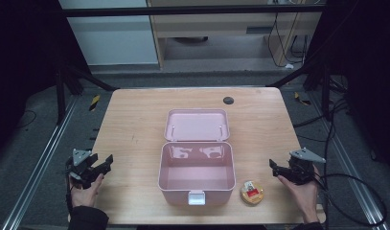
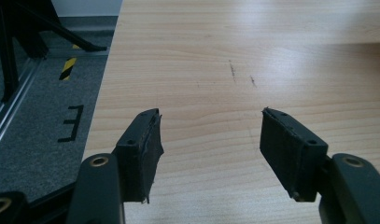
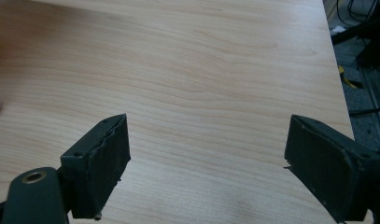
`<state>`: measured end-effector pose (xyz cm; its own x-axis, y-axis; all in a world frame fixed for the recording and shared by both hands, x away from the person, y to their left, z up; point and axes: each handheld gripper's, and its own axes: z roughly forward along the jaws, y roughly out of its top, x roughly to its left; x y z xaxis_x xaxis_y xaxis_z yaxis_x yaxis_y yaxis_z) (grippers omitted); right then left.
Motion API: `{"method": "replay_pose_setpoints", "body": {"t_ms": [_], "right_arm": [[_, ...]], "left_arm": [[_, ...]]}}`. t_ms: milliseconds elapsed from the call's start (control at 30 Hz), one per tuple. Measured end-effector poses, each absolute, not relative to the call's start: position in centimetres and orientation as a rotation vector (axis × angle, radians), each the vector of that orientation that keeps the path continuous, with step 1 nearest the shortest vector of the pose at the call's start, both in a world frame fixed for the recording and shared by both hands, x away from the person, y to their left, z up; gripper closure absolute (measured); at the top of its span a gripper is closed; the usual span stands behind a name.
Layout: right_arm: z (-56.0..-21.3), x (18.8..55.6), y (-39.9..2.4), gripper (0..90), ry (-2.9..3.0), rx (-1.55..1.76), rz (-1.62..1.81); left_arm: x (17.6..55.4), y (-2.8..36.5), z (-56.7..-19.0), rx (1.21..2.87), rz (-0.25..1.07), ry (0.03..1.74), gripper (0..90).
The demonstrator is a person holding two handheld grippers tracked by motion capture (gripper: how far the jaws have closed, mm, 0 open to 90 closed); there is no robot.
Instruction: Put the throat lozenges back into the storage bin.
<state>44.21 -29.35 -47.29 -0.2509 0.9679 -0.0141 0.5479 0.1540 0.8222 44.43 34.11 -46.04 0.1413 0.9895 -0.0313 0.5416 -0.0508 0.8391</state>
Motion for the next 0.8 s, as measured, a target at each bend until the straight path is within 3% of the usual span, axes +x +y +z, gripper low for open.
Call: {"method": "replay_pose_setpoints", "body": {"t_ms": [400, 467, 800], "right_arm": [[-44.4, 43.6, -28.1, 17.0, 1.947, 1.320, 0.999], [-43.8, 43.5, -27.7, 17.0, 1.975, 1.278, 1.013], [-42.4, 44.1, -27.0, 15.9, 2.084, 1.198, 0.994]], "left_arm": [[44.6, 33.7, -46.4, 1.716, 0.661, 1.471, 27.0], [44.6, 33.7, -46.4, 1.694, 0.583, 1.461, 24.3], [45.0, 32.5, -46.6, 1.784, 0.547, 1.466, 14.3]]}}
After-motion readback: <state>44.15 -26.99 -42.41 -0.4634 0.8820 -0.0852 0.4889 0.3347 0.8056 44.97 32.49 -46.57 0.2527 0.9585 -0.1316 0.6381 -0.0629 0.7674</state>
